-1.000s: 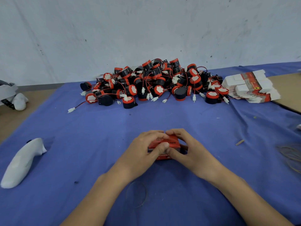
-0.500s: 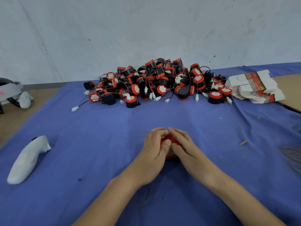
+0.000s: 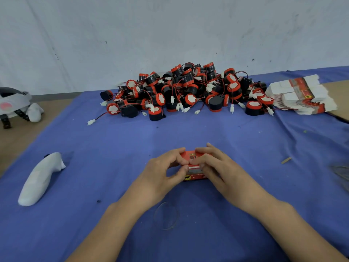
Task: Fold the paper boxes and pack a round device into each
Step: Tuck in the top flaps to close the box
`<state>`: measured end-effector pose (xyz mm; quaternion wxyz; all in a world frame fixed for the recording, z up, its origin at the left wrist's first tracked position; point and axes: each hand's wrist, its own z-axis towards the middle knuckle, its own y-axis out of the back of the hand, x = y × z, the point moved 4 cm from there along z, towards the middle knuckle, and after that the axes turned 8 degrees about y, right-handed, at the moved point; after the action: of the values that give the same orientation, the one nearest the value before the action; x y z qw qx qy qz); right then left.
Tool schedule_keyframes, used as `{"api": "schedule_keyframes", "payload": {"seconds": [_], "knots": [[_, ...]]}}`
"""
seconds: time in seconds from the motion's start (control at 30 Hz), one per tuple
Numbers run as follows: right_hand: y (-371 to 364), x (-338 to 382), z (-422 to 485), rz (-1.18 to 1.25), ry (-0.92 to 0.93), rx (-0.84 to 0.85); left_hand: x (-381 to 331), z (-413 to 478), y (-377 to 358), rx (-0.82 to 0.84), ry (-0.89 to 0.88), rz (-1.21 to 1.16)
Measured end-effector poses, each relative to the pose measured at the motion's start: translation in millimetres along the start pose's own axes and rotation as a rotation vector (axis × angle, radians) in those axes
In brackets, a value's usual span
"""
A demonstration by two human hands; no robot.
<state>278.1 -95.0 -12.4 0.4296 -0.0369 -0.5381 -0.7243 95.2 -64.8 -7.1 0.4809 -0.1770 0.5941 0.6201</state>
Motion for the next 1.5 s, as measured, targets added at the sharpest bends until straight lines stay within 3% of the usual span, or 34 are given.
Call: {"api": "schedule_keyframes", "payload": {"seconds": [0.27, 0.6, 0.83, 1.03, 1.1, 1.17, 1.23, 1.33, 1.5], "knots": [[4.1, 14.3, -0.9, -0.155, 0.028, 0.067, -3.0, -2.6, 3.3, -0.044, -0.138, 0.112], [-0.2, 10.4, -5.4, -0.175, 0.184, -0.056, -4.9, -11.1, 1.6, -0.089, -0.242, 0.213], [-2.0, 1.7, -2.7, 0.036, 0.087, -0.103, 3.3, -7.7, 1.0, -0.088, -0.145, 0.135], [-0.5, -11.7, -0.2, 0.098, -0.054, -0.054, 9.2, 2.1, -1.9, 0.039, 0.013, 0.017], [3.6, -11.6, 0.7, 0.229, -0.096, -0.123, 4.0, 6.4, -3.6, 0.019, 0.042, -0.146], [10.5, -6.6, 3.7, 0.535, -0.152, -0.264, -9.3, 11.1, -3.3, -0.019, 0.075, -0.327], [23.0, 1.3, 4.3, 0.675, -0.138, -0.437, -31.9, 15.3, -5.8, -0.069, 0.074, -0.438], [45.3, 19.2, -5.4, 0.666, -0.121, -0.637, -67.0, 14.9, -19.3, -0.111, 0.057, -0.519], [104.3, 47.1, -50.5, 0.524, -0.18, -0.718, -130.5, 0.3, -50.0, 0.006, 0.023, -0.597]]}}
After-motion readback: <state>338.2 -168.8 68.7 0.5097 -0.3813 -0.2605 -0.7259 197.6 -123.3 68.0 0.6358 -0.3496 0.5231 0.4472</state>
